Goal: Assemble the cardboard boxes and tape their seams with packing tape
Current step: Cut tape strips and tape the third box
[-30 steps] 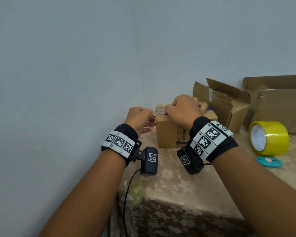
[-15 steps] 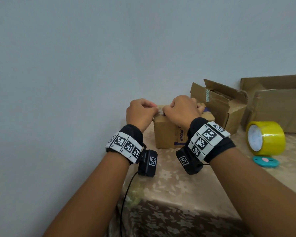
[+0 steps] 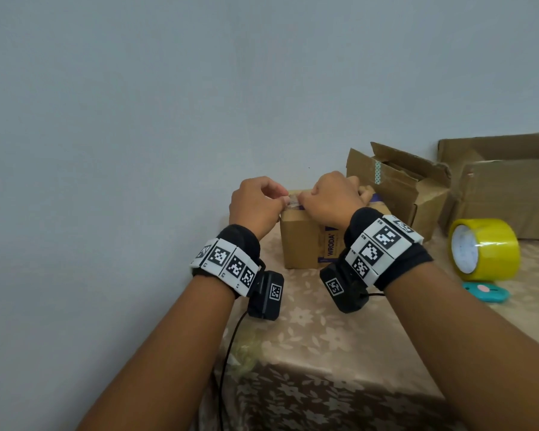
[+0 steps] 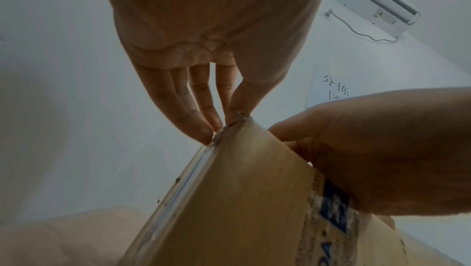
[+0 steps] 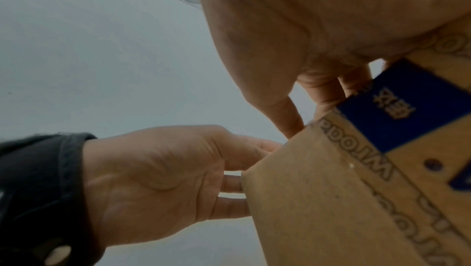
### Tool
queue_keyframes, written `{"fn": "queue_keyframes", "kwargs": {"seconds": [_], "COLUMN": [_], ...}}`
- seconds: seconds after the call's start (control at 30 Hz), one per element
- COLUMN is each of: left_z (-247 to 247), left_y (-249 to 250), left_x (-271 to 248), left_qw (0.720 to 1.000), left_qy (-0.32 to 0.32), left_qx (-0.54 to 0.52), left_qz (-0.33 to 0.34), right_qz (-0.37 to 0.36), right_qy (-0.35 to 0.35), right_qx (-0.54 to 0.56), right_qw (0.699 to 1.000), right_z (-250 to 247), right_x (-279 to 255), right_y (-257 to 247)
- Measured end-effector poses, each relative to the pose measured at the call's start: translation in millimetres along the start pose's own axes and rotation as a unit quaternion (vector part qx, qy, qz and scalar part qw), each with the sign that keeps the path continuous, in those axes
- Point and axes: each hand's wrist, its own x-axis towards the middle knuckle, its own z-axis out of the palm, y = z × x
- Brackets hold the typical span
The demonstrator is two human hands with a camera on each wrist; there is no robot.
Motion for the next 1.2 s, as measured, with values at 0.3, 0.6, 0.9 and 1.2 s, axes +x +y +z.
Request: {"fn": "queue_keyframes", "kwargs": {"seconds": [0.3, 0.6, 0.9, 1.2], "left_z": [5.1, 7.5, 8.1, 22.9], "left_y": [4.2, -0.8, 5.9, 25.4], "left_x": [-4.0, -3.9, -3.2, -11.7], "left_qw": [0.997, 0.986, 0.944, 0.876], "left_qy": [-0.006, -0.043, -0.174, -0.249], "left_qx": [0.056, 0.077, 0.251, 0.375], "left_qz": [0.060, 0.138, 0.122, 0.174], "right_qz": [-0.011, -0.021, -0.025, -0.044], "right_qy": [0.058, 0.094, 0.067, 0.059], "right_qx": [0.024, 0.025, 0.104, 0.126], "right_qw": [0.998, 0.995, 0.992, 0.989], "right_z": [7.4, 9.6, 0.6, -0.3], "right_x": [-1.3, -0.1, 1.1, 0.7], "right_y": [0.9, 5.8, 14.4, 18.4]}}
